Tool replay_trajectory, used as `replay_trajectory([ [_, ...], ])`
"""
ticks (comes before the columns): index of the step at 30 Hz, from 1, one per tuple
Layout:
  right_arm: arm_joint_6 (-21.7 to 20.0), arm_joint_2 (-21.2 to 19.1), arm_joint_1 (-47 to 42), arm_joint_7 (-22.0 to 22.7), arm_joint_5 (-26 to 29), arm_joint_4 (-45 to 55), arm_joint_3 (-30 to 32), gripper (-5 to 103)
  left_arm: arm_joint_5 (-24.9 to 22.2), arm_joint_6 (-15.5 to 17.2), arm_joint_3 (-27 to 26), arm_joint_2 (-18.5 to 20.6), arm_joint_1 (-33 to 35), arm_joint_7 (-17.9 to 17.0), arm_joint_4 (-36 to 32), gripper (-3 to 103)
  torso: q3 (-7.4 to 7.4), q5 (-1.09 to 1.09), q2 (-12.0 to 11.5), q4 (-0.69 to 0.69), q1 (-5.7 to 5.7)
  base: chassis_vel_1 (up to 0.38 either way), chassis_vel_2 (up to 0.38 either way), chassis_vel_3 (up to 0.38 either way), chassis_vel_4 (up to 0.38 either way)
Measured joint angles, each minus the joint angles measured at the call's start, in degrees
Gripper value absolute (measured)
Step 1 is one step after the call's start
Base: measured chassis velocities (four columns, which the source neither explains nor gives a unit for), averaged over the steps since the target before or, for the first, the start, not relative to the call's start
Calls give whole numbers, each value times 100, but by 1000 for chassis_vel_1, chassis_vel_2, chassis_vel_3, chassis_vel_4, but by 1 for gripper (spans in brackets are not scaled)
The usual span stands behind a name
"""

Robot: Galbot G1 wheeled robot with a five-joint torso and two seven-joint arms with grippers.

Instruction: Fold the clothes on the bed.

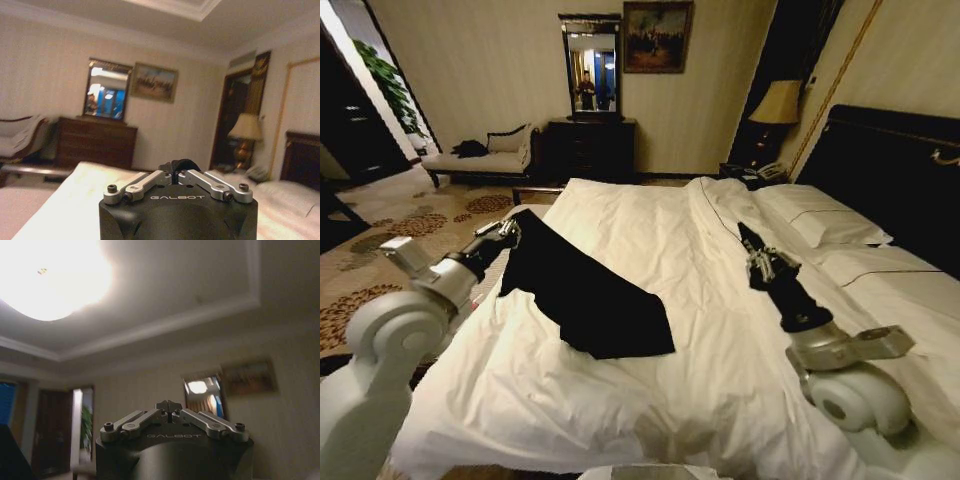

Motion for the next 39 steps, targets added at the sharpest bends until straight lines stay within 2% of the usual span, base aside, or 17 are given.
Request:
replay_trajectory([
  [3,-22,165,-152,33,-198,-155,-260,-2,139,42,-18,-39,178,-66,-26,1,1,0,0,-1,0,0,0,0,0],
  [5,-37,357,-233,36,-572,-428,-797,8,136,66,-30,-86,260,-127,-90,1,0,1,0,-2,0,0,0,0,0],
  [7,-48,418,-207,36,-693,-549,-1070,8,96,69,-34,-89,252,-147,-116,1,0,1,0,-3,0,0,0,0,0],
  [9,-80,502,10,27,-921,-873,-1739,19,-42,73,-8,-28,127,-203,-137,1,0,0,0,-1,0,0,0,0,0],
  [10,-80,502,10,27,-921,-873,-1739,19,-42,73,-8,-28,127,-203,-137,1,0,0,0,-1,0,0,0,0,0],
  [11,-81,513,95,27,-996,-988,-1929,25,-81,77,18,-3,77,-218,-134,1,0,1,0,-1,0,0,0,0,0],
  [14,-49,533,603,-21,-1339,-1696,-2889,41,-270,119,318,147,-367,-304,31,1,1,1,-1,-1,2,0,0,0,0],
  [15,-49,533,603,-21,-1339,-1696,-2889,41,-270,119,318,147,-367,-304,31,1,1,1,-1,-1,2,0,0,0,0],
  [17,-13,530,1026,-35,-1433,-2171,-3549,52,-319,158,638,197,-748,-343,228,1,1,1,-1,-2,2,0,0,0,0],
  [19,-10,535,1139,-34,-1446,-2282,-3700,52,-332,170,727,199,-850,-355,281,1,1,1,-1,-2,2,0,0,0,0],
  [22,-8,687,1873,88,-1471,-2829,-4529,68,-481,280,1158,183,-1431,-461,553,1,2,1,-1,-3,2,0,0,0,0],
  [25,-36,747,2180,223,-1375,-2967,-4842,74,-527,314,1264,182,-1616,-486,628,1,2,0,-1,-1,2,0,0,0,0],
  [26,-74,795,2431,342,-1267,-3068,-5064,79,-541,338,1340,183,-1754,-498,681,1,1,0,-1,-1,3,0,0,0,0],
  [27,-95,856,2663,448,-1199,-3179,-5255,90,-553,357,1408,182,-1878,-500,733,1,2,0,-1,-1,2,0,0,0,0],
  [29,-103,899,2788,496,-1177,-3257,-5361,90,-558,366,1451,174,-1961,-503,767,1,1,1,-1,-1,2,0,0,0,0],
  [32,-104,1103,3223,628,-1135,-3585,-5686,100,-561,391,1598,110,-2169,-512,880,1,2,1,-2,-1,3,0,0,0,0],
  [39,-107,1287,3636,815,-732,-3914,-5948,100,-556,417,1793,-18,-2452,-518,1059,1,2,0,-2,-2,3,0,0,0,0],
])
